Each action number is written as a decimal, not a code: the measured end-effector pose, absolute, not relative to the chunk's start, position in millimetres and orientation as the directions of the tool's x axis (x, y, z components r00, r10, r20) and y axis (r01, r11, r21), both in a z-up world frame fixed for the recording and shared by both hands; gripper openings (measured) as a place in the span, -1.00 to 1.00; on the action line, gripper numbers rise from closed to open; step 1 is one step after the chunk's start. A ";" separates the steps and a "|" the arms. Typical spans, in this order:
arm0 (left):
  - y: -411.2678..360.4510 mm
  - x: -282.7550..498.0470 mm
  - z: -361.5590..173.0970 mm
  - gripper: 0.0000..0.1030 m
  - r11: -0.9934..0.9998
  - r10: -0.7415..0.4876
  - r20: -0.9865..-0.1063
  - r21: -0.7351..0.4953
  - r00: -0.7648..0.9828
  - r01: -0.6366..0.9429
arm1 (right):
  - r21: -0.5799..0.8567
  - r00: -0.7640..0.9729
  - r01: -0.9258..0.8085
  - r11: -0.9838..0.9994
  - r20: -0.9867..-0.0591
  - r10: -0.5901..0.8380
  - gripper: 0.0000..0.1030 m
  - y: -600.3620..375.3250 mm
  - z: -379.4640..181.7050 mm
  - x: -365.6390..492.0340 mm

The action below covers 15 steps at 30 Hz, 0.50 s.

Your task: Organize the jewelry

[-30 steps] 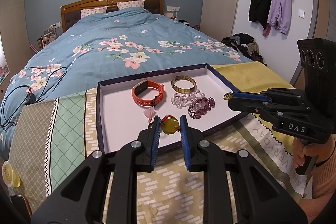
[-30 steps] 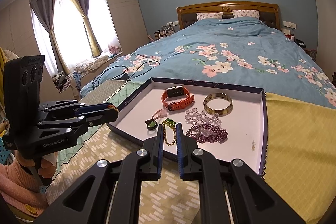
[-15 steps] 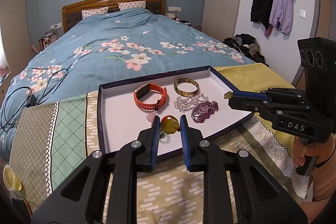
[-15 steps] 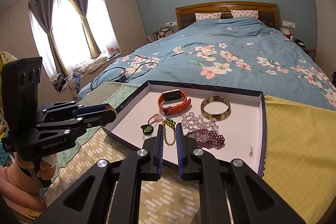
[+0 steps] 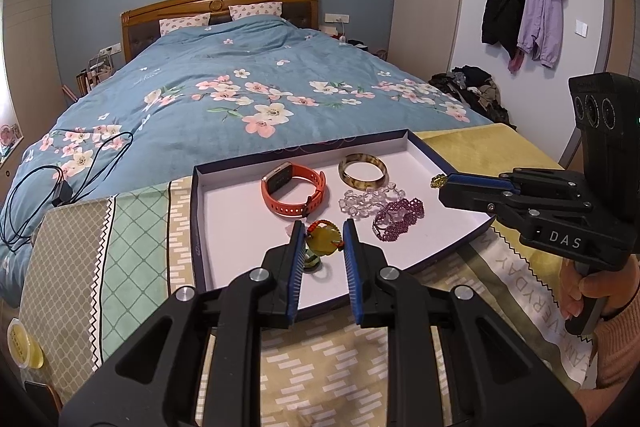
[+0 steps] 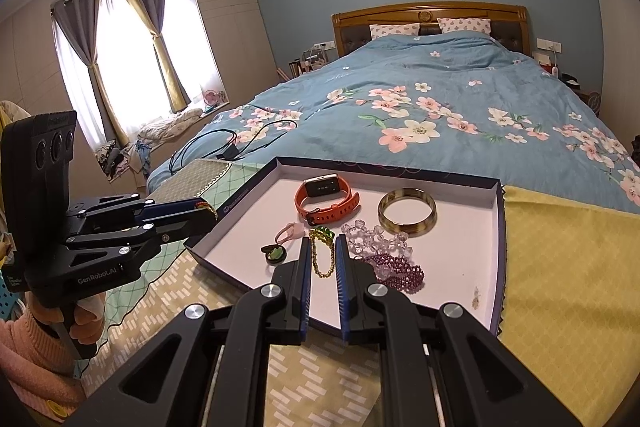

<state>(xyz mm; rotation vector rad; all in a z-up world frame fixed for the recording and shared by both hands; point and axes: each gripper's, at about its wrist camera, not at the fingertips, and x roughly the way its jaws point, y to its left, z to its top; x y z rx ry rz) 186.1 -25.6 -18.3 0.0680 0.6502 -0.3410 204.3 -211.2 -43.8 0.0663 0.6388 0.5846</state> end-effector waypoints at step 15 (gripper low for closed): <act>-24.0 191.7 -16.2 -0.62 0.945 -0.283 -0.600 -0.040 0.748 0.326 | 0.228 0.653 -0.486 0.844 -0.547 0.524 -0.81 -211.0 -44.7 212.2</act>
